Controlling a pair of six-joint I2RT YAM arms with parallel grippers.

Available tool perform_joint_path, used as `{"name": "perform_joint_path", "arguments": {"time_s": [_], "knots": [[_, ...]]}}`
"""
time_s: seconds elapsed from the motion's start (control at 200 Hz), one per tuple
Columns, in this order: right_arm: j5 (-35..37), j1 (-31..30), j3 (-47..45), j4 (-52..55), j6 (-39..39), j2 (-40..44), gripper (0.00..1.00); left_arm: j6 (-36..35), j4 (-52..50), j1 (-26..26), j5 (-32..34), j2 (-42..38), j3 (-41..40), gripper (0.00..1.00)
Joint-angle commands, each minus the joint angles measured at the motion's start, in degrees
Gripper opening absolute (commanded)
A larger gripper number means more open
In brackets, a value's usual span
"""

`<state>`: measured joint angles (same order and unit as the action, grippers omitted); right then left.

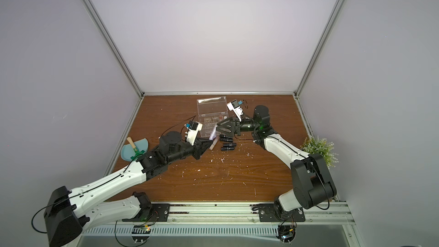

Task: Arrange the lipsticks in the organizer
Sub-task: Pick up the lipstick at the center of the board.

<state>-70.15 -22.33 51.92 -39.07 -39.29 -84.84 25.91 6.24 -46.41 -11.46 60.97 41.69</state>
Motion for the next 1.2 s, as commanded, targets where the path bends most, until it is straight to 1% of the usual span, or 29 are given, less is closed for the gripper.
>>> {"name": "perform_joint_path", "arguments": {"time_s": [0.0,0.135,0.335,0.46,0.52,0.575,0.605,0.655,0.73,0.786,0.866,0.981,1.096,1.196], "knots": [[-2.1,-1.4,3.1,-1.1,0.5,1.2,0.64,-0.7,1.2,0.5,0.9,-0.9,0.0,0.18],[-1.4,-2.5,3.4,-1.7,0.0,0.6,0.56,-1.0,1.0,0.5,1.2,-0.9,0.1,0.18],[-1.0,-2.6,3.5,-3.5,-1.6,0.1,0.37,-1.1,1.0,0.5,1.4,-0.6,0.5,0.18],[-1.0,-2.6,3.4,-3.5,-1.6,0.5,0.30,-1.6,0.0,0.5,2.4,-0.6,1.0,0.18],[-1.0,-2.7,3.5,-3.5,-1.8,0.5,0.26,-1.9,-0.8,0.5,3.0,-0.5,1.2,0.20],[-0.7,-2.6,3.6,-3.1,-1.5,0.5,0.23,-2.0,-1.4,0.4,3.9,-0.6,1.5,0.27],[-0.6,-2.6,3.8,-2.6,-1.1,0.4,0.22,-2.1,-1.7,0.5,4.3,-0.6,1.7,0.33],[-0.3,-2.6,4.0,-1.4,-0.3,0.3,0.21,-2.3,-2.3,0.5,5.0,-0.6,1.8,0.48],[0.9,-2.6,5.0,1.9,1.8,-0.2,0.20,-2.6,-3.2,0.5,5.7,-0.7,1.9,0.62],[2.1,-2.6,6.5,5.9,4.2,-0.7,0.19,-2.6,-3.8,0.5,6.8,-1.0,1.6,0.69],[5.0,-2.6,8.8,12.9,8.7,-1.5,0.18,-2.2,-3.8,0.5,9.0,-2.3,0.2,0.75],[12.5,-2.7,12.2,22.1,15.0,-2.5,0.18,-1.6,-1.6,0.5,12.0,-2.9,-2.0,0.77],[22.0,-2.6,16.0,27.7,18.7,-4.3,0.18,-3.1,-0.4,0.5,15.2,2.6,0.2,0.77],[30.9,-2.7,18.6,29.8,20.9,-6.2,0.18,-3.8,2.0,0.7,20.8,7.5,2.5,0.77]]}}
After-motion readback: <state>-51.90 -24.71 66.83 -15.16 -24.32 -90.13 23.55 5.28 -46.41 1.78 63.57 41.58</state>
